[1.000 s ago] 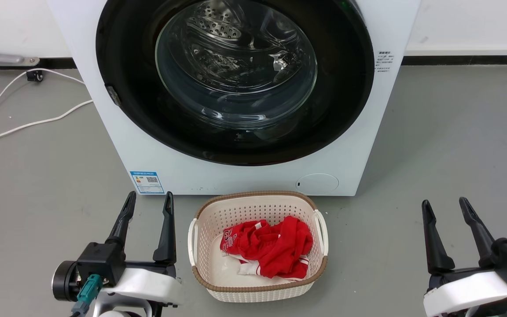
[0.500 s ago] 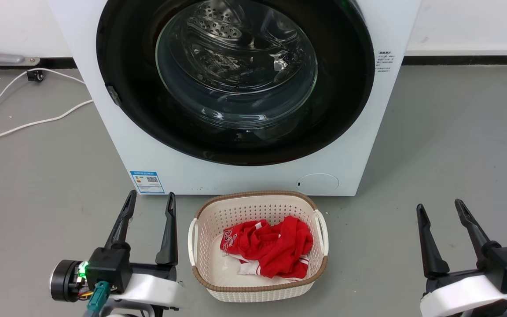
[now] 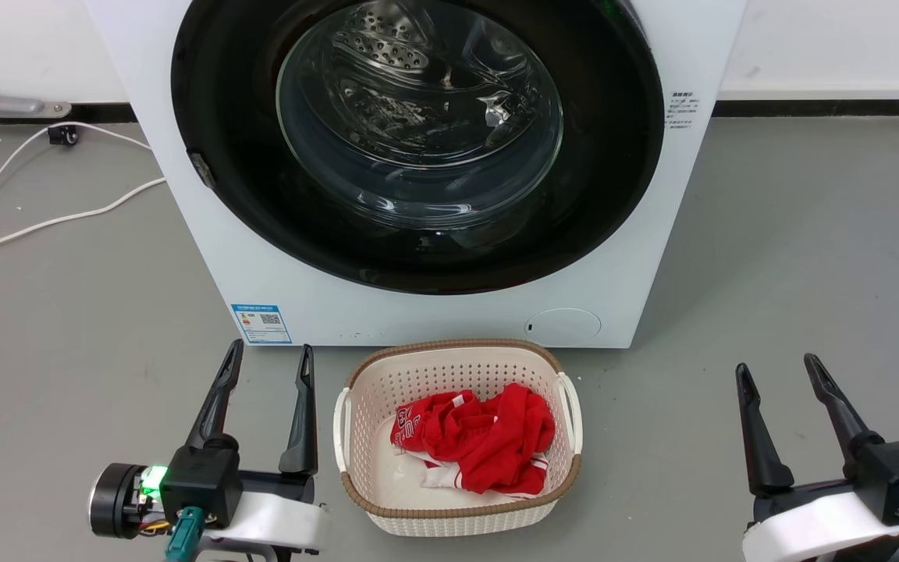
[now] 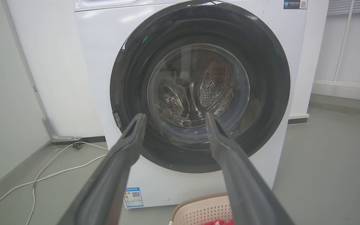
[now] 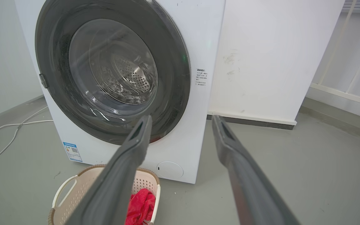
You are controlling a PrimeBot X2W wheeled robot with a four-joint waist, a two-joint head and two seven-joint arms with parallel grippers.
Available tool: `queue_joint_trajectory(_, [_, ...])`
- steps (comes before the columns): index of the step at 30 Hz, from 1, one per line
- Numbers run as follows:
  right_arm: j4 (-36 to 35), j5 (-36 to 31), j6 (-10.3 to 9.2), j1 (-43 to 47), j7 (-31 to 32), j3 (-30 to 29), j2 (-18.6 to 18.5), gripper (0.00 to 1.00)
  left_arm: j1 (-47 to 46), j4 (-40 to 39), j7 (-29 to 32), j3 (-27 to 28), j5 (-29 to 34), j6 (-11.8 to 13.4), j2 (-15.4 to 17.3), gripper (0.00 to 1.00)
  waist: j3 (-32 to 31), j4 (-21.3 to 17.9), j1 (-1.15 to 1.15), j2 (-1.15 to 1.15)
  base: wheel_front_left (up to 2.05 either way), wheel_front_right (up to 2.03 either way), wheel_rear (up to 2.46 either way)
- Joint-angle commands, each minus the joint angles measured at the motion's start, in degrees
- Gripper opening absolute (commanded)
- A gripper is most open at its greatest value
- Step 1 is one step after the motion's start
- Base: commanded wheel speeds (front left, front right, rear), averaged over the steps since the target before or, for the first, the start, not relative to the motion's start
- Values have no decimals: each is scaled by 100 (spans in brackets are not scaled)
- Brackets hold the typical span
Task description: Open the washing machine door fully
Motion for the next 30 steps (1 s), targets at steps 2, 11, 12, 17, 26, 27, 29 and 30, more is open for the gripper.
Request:
queue_joint_trajectory(2, [24,36,-4,79,-13,4,23,100,83,16,-29,40,-6,-28,-22,100,2,-4,0,0,0,0,0])
queue_joint_trajectory(11, [49,127,-4,67,-9,4,23,100,84,71,-29,114,-11,-100,-85,100,6,-22,0,0,0,0,0])
queue_joint_trajectory(12, [52,154,-4,67,-11,2,23,100,83,72,-29,122,-2,-107,-90,100,7,-24,0,0,0,0,0])
queue_joint_trajectory(17, [50,321,-4,64,-16,22,22,0,76,80,-29,161,27,-125,-114,100,8,-28,0,0,0,0,0])
queue_joint_trajectory(26, [5,1902,-3,59,-89,89,22,0,82,96,-29,210,24,-166,-134,100,4,-20,0,0,0,0,0])
queue_joint_trajectory(27, [0,2300,-3,44,-126,131,22,0,83,103,-28,221,16,-169,-136,100,4,-22,0,0,0,0,0])
queue_joint_trajectory(29, [-48,3110,-3,-22,-212,182,22,0,87,117,-28,237,3,-173,-142,100,2,-26,0,0,0,0,0])
queue_joint_trajectory(30, [-55,3552,-3,-43,-254,206,22,0,88,122,-28,243,-1,-177,-146,100,3,-27,0,0,0,0,0])
